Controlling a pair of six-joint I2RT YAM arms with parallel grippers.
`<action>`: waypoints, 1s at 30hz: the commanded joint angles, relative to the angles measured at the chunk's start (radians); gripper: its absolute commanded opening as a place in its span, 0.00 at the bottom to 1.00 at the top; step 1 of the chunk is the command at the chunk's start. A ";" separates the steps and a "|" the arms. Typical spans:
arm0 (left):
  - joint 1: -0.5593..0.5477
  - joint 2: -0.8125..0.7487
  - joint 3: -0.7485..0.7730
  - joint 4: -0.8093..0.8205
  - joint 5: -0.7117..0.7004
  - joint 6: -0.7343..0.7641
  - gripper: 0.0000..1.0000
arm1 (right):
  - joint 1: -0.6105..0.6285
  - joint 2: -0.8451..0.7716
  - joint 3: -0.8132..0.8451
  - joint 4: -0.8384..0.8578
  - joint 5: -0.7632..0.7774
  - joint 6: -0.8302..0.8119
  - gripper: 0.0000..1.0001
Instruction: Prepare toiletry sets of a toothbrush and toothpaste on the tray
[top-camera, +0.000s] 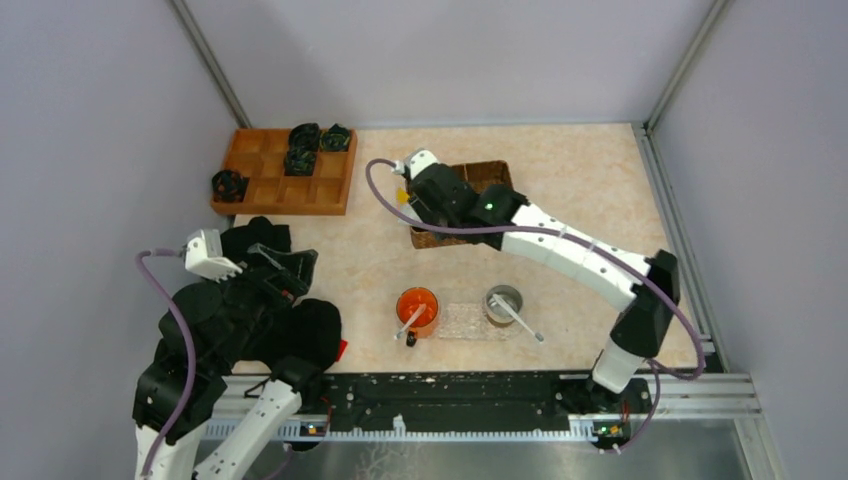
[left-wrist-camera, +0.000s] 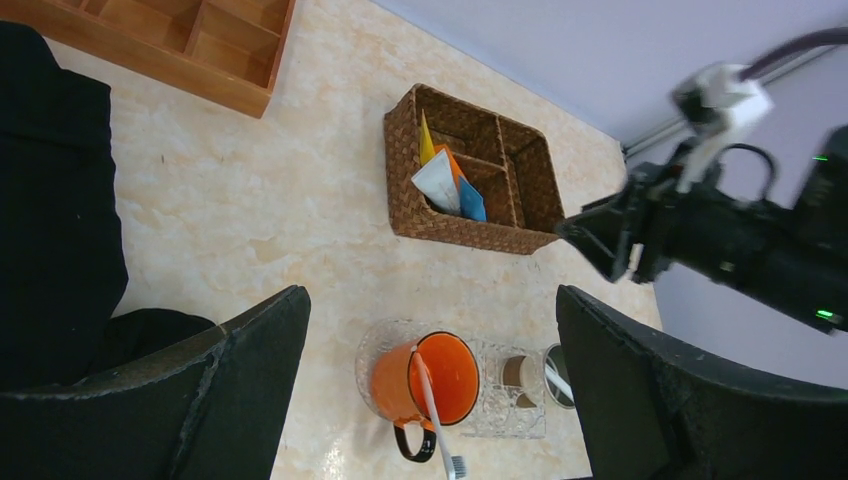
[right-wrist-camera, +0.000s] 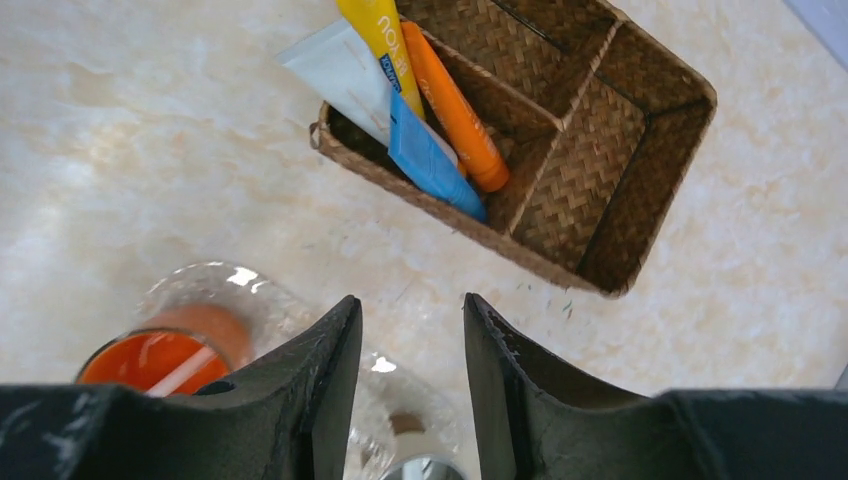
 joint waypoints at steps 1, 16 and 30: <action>0.002 0.020 -0.010 -0.010 0.018 0.014 0.99 | -0.057 0.109 -0.051 0.170 0.017 -0.168 0.43; 0.003 0.180 -0.160 0.029 0.149 0.063 0.99 | -0.113 0.346 0.175 0.220 -0.091 -0.247 0.35; 0.002 0.201 -0.176 0.048 0.136 0.074 0.99 | -0.113 0.344 0.118 0.228 -0.143 -0.220 0.30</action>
